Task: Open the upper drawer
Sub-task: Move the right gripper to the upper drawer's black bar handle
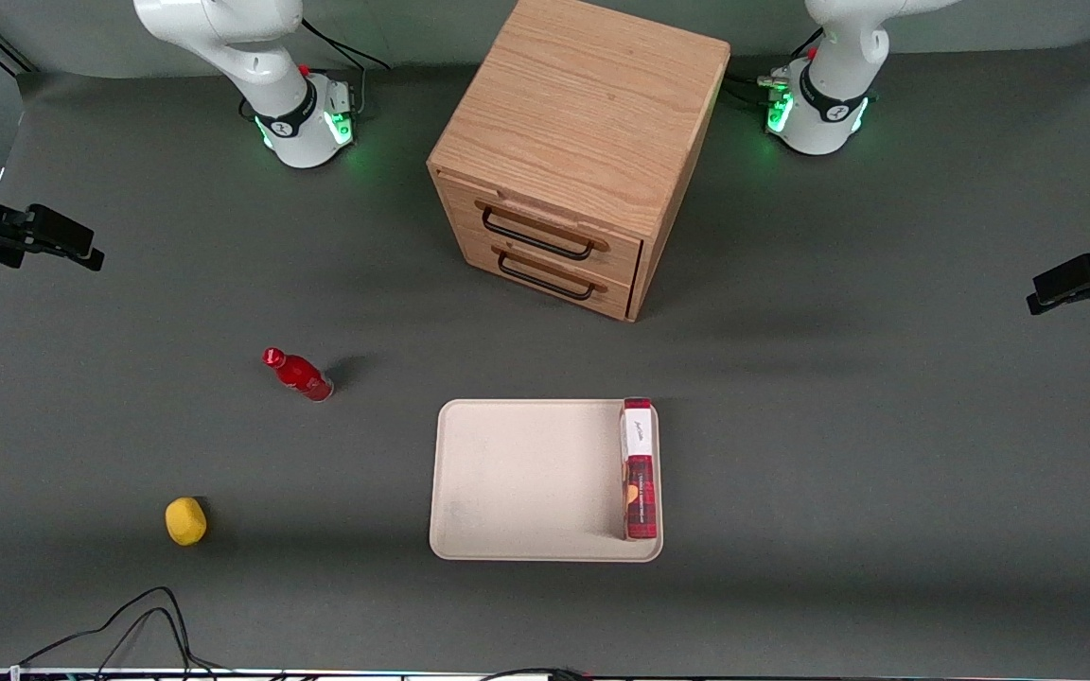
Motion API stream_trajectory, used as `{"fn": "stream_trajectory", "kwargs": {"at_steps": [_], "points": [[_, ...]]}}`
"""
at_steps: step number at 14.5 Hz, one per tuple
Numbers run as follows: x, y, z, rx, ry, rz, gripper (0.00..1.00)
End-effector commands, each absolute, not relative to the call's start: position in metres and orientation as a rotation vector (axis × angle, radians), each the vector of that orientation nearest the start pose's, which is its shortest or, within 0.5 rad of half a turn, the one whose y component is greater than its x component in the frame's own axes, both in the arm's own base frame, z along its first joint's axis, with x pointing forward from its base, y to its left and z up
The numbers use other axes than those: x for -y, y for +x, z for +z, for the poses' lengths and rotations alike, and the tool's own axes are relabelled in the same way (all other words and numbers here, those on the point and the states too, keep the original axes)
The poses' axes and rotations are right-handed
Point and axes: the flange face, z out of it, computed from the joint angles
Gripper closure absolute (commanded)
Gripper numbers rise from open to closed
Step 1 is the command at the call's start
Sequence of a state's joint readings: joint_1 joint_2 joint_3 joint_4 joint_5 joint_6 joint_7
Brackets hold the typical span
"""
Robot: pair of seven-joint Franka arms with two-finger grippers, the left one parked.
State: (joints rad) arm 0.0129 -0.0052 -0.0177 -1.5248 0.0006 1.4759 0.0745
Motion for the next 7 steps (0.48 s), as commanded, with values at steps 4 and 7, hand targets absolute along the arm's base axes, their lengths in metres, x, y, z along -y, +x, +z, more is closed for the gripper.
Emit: {"fn": "stream_trajectory", "kwargs": {"at_steps": [4,7], "points": [[-0.002,0.546,0.645,-0.14,-3.143,0.043,0.0],[-0.039,0.549,0.643,-0.041,-3.141,0.046,0.0]]}}
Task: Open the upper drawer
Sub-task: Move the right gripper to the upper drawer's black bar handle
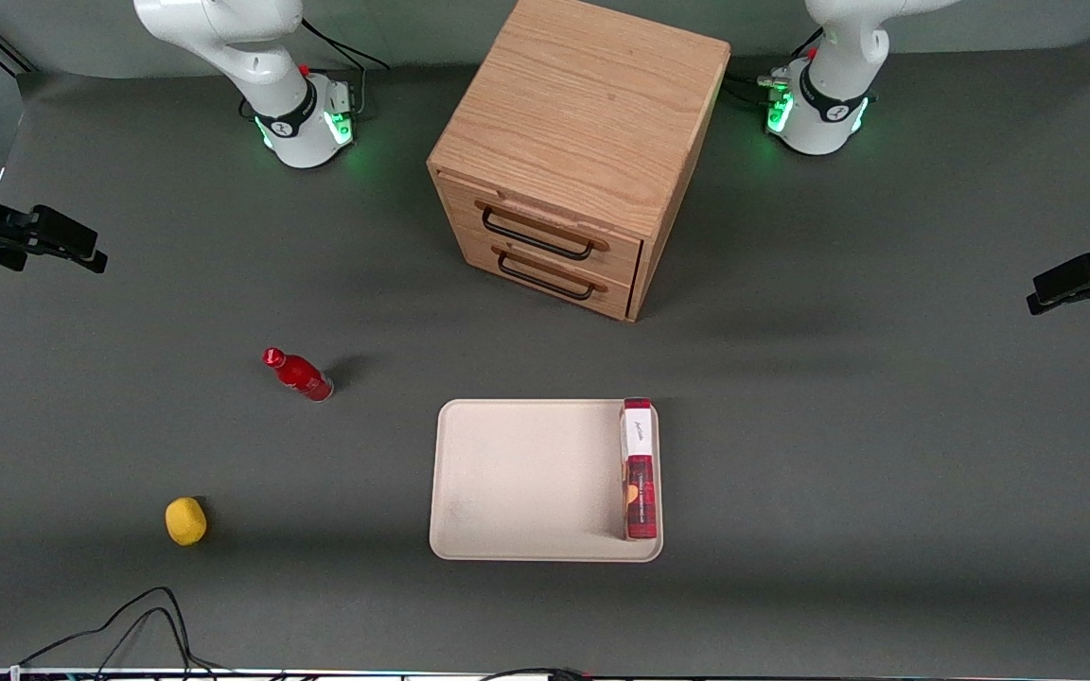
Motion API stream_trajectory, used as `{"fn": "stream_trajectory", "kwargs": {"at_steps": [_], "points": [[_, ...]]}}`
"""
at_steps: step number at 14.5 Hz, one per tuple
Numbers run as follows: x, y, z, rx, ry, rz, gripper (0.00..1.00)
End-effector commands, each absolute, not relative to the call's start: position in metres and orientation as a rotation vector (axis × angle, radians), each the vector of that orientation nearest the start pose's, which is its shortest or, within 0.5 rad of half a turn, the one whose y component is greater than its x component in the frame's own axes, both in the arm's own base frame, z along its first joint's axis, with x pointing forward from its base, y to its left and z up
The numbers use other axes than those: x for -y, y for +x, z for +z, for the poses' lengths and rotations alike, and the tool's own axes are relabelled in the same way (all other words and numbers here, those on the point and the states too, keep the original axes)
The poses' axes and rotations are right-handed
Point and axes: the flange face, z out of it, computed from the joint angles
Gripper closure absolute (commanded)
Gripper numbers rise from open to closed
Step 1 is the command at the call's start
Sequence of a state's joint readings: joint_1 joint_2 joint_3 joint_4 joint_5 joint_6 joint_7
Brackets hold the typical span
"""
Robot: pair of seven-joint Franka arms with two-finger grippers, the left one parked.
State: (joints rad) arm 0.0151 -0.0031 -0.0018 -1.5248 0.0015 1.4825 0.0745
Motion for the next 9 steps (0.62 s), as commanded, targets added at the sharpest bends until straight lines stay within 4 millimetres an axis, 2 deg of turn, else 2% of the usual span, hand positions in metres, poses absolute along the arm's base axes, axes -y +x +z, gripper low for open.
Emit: {"fn": "stream_trajectory", "kwargs": {"at_steps": [1,2,4,6,9], "points": [[-0.064,0.546,0.647,0.035,-3.147,0.031,0.0],[-0.085,0.546,0.651,0.1,-3.145,0.016,0.0],[-0.141,0.541,0.645,0.271,-3.124,0.032,0.0],[-0.196,0.531,0.636,0.441,-3.097,0.059,0.0],[-0.266,0.514,0.621,0.649,-3.04,0.103,0.0]]}}
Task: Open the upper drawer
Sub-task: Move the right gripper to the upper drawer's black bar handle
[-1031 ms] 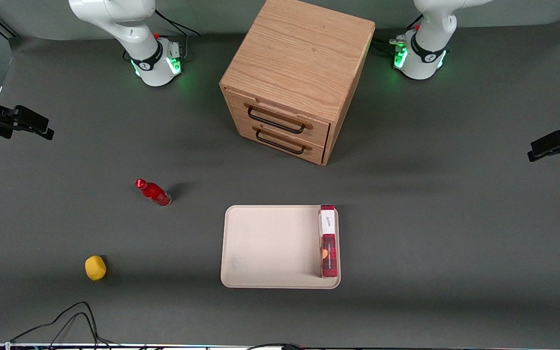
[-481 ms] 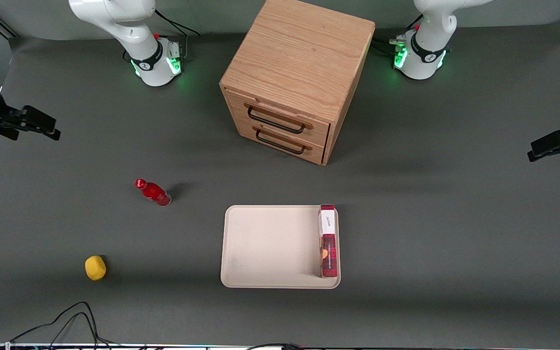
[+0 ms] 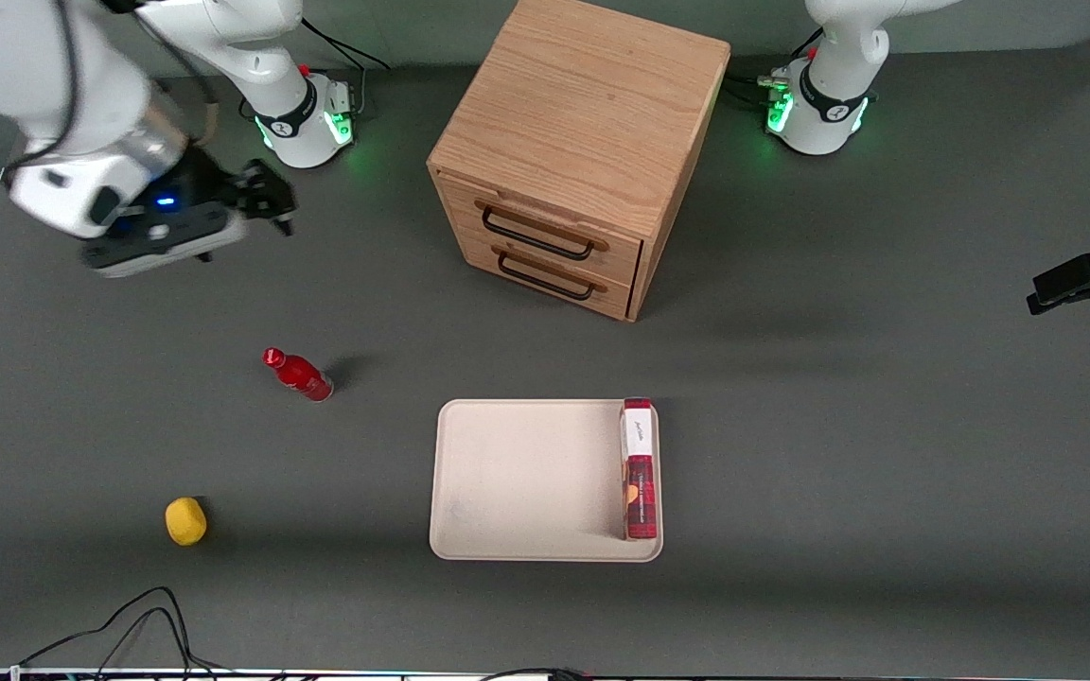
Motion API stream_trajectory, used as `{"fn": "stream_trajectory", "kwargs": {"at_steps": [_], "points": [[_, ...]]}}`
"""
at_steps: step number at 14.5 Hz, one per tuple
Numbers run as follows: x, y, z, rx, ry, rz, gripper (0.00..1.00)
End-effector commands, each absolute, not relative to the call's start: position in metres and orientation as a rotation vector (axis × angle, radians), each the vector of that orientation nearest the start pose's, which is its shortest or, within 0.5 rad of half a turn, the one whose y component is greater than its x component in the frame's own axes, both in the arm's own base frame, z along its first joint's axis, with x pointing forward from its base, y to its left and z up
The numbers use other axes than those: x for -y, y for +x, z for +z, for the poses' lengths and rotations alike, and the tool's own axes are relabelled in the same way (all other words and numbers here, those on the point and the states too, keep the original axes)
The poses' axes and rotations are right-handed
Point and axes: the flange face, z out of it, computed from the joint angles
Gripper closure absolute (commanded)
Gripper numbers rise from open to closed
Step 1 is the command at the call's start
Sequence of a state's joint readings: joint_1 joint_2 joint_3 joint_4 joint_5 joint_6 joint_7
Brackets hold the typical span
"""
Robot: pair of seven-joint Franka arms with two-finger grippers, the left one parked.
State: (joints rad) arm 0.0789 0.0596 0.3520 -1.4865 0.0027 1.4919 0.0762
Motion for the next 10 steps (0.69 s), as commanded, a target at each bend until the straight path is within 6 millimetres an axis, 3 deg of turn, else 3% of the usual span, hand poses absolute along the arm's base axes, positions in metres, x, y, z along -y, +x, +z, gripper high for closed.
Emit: {"fn": "stream_trajectory", "kwargs": {"at_steps": [1,3,5,8,10], "points": [[-0.289,0.508,0.616,0.717,-3.014,0.104,0.0],[-0.33,0.5,0.613,0.827,-2.948,0.071,0.0],[-0.376,0.48,0.607,0.953,-2.87,0.065,0.0],[-0.42,0.46,0.599,1.062,-2.771,0.037,0.0],[-0.432,0.455,0.597,1.114,-2.725,0.009,0.0]]}}
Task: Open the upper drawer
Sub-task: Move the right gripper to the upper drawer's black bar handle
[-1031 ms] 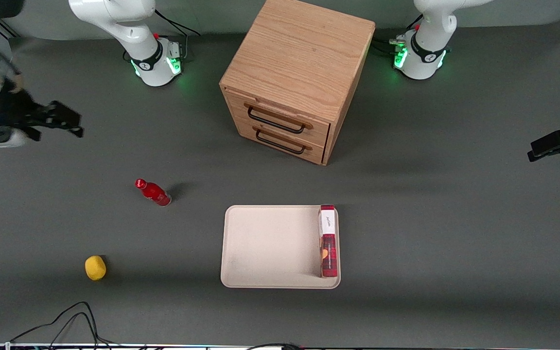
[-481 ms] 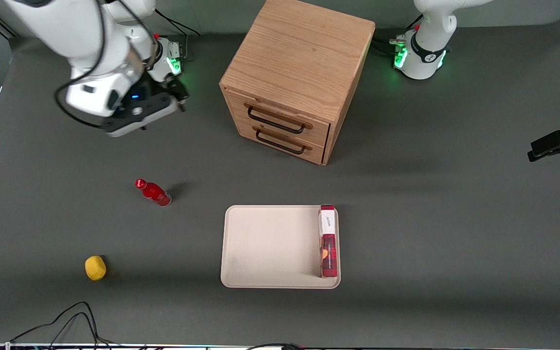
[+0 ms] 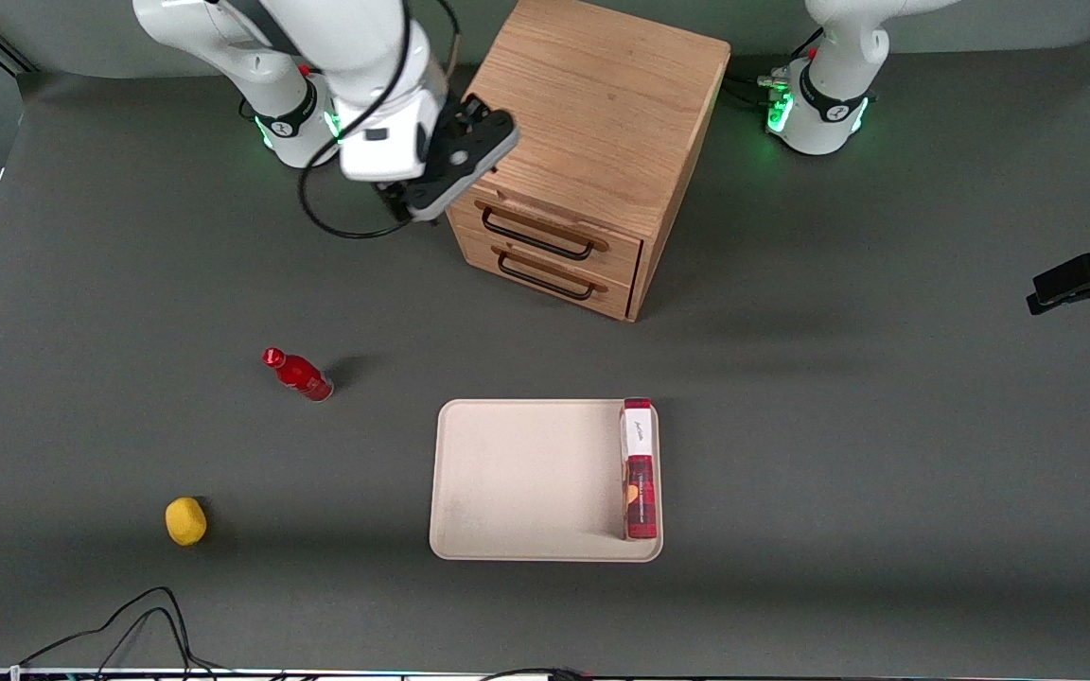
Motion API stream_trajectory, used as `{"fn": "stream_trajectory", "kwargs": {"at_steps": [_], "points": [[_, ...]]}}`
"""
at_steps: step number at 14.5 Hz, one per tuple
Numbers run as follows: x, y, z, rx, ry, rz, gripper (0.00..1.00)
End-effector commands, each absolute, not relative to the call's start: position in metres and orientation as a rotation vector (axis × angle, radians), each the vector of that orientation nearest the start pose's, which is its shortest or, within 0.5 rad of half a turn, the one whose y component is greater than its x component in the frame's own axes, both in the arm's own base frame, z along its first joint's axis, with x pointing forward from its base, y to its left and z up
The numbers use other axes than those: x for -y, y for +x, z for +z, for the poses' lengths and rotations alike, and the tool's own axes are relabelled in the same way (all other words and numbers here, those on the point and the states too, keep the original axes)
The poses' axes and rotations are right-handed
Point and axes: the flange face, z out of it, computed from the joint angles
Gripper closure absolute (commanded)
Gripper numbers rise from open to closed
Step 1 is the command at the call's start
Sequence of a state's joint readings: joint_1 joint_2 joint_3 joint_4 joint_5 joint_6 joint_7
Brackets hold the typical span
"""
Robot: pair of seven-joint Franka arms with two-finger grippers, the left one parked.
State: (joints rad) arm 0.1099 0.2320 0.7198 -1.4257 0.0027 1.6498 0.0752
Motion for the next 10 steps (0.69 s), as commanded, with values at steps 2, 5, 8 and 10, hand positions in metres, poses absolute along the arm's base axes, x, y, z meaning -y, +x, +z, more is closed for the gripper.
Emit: {"fn": "stream_trajectory", "kwargs": {"at_steps": [2,5,8,10], "points": [[-0.433,0.455,0.597,1.233,-2.668,-0.004,0.0],[-0.434,0.458,0.588,1.306,-2.629,0.01,0.0],[-0.438,0.464,0.573,1.322,-2.604,0.029,0.0],[-0.443,0.467,0.542,1.337,-2.586,0.073,0.0]]}}
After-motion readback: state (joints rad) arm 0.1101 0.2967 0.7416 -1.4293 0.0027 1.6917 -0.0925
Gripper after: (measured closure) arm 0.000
